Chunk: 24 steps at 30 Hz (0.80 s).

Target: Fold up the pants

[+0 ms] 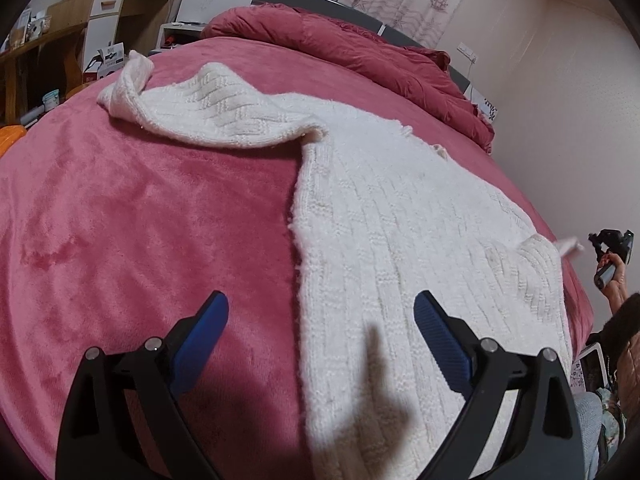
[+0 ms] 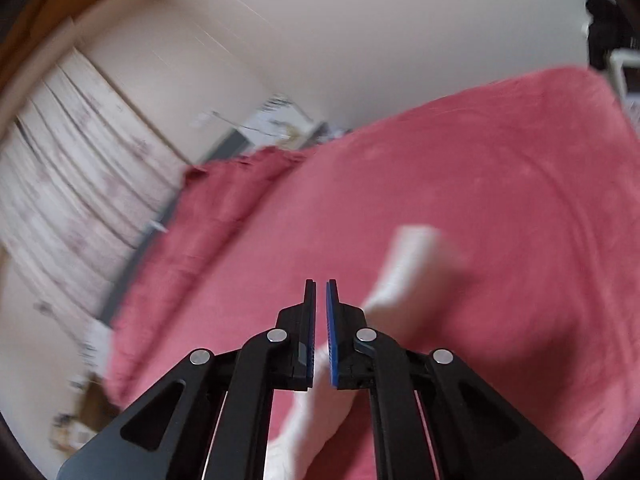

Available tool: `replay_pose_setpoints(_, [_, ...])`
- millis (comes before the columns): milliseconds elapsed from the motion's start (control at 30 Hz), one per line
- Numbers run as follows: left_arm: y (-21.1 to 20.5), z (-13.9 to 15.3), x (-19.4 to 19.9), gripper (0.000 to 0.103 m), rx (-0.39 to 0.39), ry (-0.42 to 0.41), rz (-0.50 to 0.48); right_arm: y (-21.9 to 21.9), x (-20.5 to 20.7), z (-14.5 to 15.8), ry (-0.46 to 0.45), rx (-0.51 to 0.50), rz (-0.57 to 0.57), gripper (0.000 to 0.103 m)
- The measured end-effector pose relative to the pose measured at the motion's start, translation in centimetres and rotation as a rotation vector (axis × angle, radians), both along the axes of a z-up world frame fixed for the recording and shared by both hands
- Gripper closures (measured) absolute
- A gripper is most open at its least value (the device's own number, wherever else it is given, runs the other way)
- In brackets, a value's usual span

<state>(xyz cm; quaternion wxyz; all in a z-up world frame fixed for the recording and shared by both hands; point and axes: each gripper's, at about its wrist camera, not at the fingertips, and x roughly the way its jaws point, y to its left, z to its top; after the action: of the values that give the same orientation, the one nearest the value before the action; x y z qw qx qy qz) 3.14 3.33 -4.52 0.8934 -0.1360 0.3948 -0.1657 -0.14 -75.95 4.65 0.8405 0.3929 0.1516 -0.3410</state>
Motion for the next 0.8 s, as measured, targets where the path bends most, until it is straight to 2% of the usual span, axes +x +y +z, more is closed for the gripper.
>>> replay_pose_setpoints(100, [0.0, 0.0, 0.2, 0.007, 0.006, 0.005, 0.003, -0.2, 0.0, -3.8, 0.114, 0.101, 0.020, 0.099])
replay_pose_setpoints(133, [0.1, 0.0, 0.3, 0.007, -0.001, 0.010, 0.004, 0.1, -0.5, -4.7, 0.134, 0.106, 0.032, 0.099])
replay_pose_setpoints(233, [0.4, 0.1, 0.9, 0.007, -0.021, 0.026, 0.012, 3.1, 0.5, -4.8, 0.175, 0.034, 0.109, 0.097])
replay_pose_setpoints(300, [0.5, 0.2, 1.4, 0.007, -0.017, 0.030, 0.014, 5.8, 0.6, -4.5, 0.186, -0.015, 0.176, 0.072])
replay_pose_setpoints(333, [0.6, 0.4, 1.6, 0.007, -0.015, 0.028, 0.017, 7.6, 2.9, -3.6, 0.182, -0.047, 0.217, 0.040])
replay_pose_setpoints(367, [0.9, 0.7, 2.0, 0.007, -0.016, 0.026, 0.026, 9.2, 3.9, -3.1, 0.171, -0.070, 0.252, 0.032])
replay_pose_setpoints(433, [1.4, 1.4, 3.0, 0.006, -0.020, 0.024, 0.030, 12.9, 6.3, -2.1, 0.180, -0.081, 0.362, 0.032])
replay_pose_setpoints(567, [2.7, 2.5, 5.3, 0.005, 0.017, 0.013, 0.045, 19.4, 9.1, -2.2, 0.227, -0.115, 0.443, 0.032])
replay_pose_setpoints(633, [3.4, 2.9, 6.5, 0.004, 0.050, 0.004, 0.057, 23.7, 9.5, -1.5, 0.243, -0.197, 0.473, 0.032])
replay_pose_setpoints(733, [5.1, 3.6, 8.5, 0.004, 0.091, -0.008, 0.087, 30.4, 9.6, 0.6, 0.301, -0.426, 0.514, 0.032])
replay_pose_setpoints(800, [6.5, 4.0, 9.7, 0.004, 0.129, -0.022, 0.139, 35.2, 8.8, 1.9, 0.271, -0.535, 0.567, 0.032])
